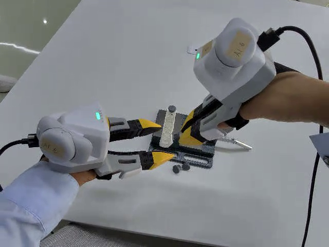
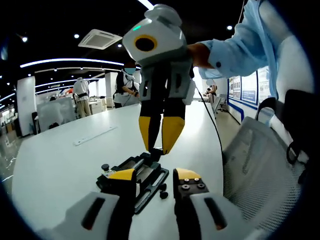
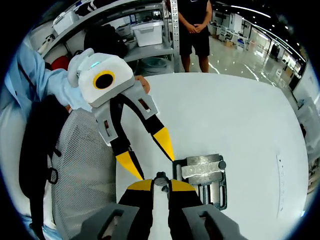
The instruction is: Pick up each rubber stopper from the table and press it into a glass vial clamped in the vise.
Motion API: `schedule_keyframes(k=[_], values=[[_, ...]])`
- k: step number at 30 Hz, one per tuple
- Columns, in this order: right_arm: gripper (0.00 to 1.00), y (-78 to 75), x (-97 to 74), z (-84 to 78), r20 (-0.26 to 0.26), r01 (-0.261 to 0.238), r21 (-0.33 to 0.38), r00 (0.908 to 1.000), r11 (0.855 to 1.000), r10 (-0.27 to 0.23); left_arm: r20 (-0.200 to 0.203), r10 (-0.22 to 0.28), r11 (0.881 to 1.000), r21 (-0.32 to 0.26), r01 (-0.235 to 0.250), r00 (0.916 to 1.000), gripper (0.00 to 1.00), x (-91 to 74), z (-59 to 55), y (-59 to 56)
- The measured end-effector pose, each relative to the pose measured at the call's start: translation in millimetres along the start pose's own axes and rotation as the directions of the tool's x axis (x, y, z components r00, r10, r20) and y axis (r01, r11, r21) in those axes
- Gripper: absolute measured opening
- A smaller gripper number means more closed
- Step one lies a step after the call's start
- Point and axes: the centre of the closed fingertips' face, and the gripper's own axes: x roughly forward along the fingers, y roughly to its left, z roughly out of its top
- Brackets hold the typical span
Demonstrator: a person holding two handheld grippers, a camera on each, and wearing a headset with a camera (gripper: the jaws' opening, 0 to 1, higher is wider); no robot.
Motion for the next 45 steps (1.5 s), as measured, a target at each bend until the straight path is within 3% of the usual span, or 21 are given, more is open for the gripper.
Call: schedule_keyframes(k=[13, 28, 45], values=[[0.07, 5.0, 8.7, -2.3, -0.073, -0.031, -0.019, 0.9969, 0.999, 0.029, -0.016, -0.007, 0.999, 0.044, 0.007, 0.9999, 0.16, 3.2, 2.4, -3.6], [0.07, 5.2, 10.9, 0.8, -0.089, -0.046, -0.023, 0.9951, 0.999, 0.044, -0.037, -0.004, 0.996, 0.086, 0.007, 0.9993, 0.05, 3.5, 1.9, -4.9], [0.07, 6.4, 12.4, 2.7, -0.115, -0.049, -0.035, 0.9924, 0.998, 0.045, -0.036, -0.001, 0.997, 0.072, 0.004, 0.9994, 0.03, 4.0, -0.1, -5.1]])
